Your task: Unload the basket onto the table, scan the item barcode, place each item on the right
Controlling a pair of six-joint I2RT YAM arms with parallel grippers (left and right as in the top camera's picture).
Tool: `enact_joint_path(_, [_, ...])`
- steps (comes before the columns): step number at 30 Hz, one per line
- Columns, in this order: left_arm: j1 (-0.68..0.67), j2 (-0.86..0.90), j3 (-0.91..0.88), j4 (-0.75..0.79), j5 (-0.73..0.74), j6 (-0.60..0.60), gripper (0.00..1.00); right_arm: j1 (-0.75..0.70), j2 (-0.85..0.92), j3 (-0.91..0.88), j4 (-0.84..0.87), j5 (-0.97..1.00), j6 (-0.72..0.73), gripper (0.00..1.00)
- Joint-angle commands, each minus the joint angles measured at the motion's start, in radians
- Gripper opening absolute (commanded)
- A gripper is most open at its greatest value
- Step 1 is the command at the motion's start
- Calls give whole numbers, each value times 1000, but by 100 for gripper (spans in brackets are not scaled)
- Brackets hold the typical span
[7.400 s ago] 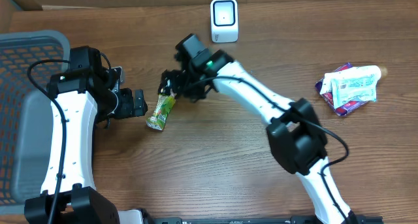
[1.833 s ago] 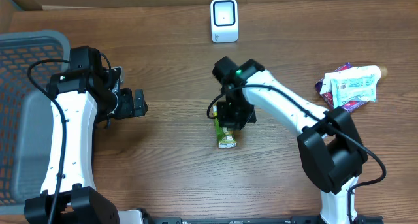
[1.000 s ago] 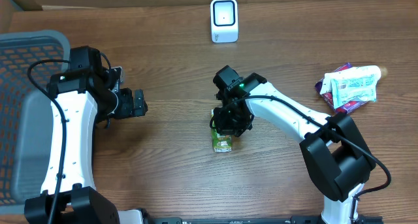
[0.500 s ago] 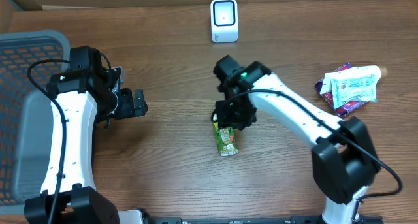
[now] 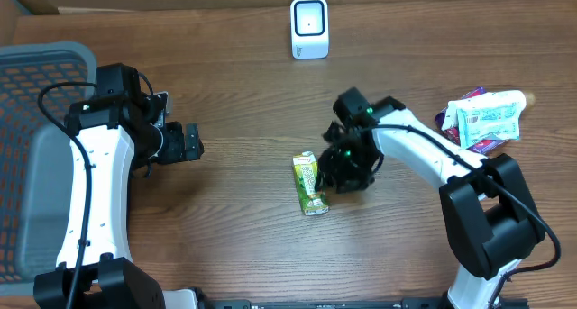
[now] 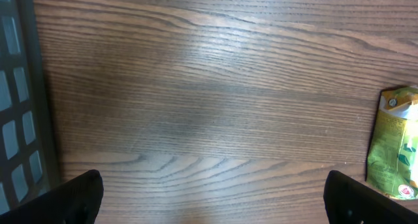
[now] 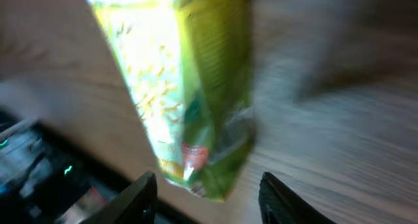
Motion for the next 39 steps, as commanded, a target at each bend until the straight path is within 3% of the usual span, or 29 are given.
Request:
enact_joint_path(1, [4,6,6,1,6,16,100,-13,-16,-55,39,-212,-80,50])
enact_joint_path(5, [4,6,6,1,6,16,99,-13,-16,-98,92,-243,-67,46])
enact_joint_path(9, [4,6,6,1,6,16,100,-13,-16,-126,147,-229,-11,26])
enact_joint_path(12, [4,6,6,1,6,16,100,-11,-16,-133,156,-142,43,23])
enact_joint_path(15, [4,6,6,1,6,16,99,-11,-16,-133,160,-69,91,23])
enact_joint_path(18, [4,6,6,1,6,16,100,-3,-16,-133,180,-62,121,35])
enact_joint_path(20, [4,6,6,1,6,16,100,11,-16,-135,200,-39,172,37])
enact_joint_path(25, [4,6,6,1,6,16,99,42,-16,-162,243,5,274,36])
enact_joint_path(33, [4,6,6,1,6,16,99,43,-16,-162,247,5,274,4])
enact_joint_path(39, [4,6,6,1,6,16,100,41,-27,-128,227,50,274,4])
